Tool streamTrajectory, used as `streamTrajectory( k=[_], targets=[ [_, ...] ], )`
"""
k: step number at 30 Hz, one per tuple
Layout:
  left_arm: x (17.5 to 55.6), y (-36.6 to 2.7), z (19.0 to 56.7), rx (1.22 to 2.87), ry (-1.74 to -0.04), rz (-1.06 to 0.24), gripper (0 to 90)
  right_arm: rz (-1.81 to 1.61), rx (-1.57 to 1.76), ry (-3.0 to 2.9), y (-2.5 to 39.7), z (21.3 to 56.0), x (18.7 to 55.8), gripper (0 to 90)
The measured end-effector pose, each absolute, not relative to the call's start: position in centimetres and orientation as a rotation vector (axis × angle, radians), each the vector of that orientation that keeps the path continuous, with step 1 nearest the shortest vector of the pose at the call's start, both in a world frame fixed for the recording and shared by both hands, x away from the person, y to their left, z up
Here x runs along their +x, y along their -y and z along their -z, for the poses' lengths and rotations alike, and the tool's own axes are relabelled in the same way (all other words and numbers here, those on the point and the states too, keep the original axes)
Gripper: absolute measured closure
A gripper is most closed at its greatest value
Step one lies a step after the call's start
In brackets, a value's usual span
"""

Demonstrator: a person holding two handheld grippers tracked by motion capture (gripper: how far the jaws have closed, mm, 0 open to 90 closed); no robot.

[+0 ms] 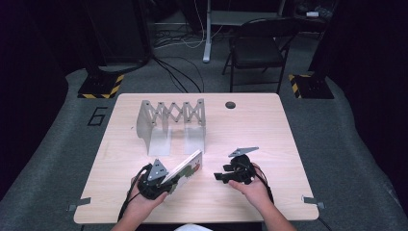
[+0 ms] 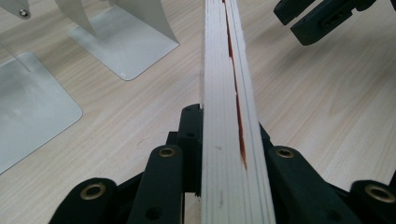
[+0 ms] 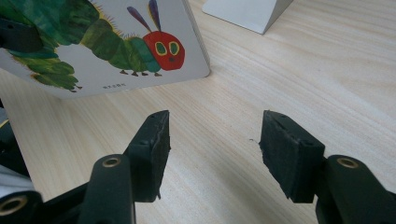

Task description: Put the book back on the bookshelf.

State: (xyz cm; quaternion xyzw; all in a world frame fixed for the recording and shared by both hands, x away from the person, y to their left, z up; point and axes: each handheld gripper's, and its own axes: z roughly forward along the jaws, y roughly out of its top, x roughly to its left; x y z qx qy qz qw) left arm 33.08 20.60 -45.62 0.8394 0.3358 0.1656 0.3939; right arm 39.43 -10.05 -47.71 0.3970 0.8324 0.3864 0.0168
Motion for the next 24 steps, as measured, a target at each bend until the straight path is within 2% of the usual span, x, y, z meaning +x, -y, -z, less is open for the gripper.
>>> streamTrajectory(
  k=[12,24],
  targets=[
    [32.9,-20.5,45.4,2.088,-0.852,-0.429,75.9,-1.204,1.245,-2.585,10.2,47.7,39.5,42.5],
    [33.0,-22.0,44.7,2.043,-0.895,-0.444,75.9,-1.204,1.239,-2.59,10.1,47.8,39.5,42.5]
  ],
)
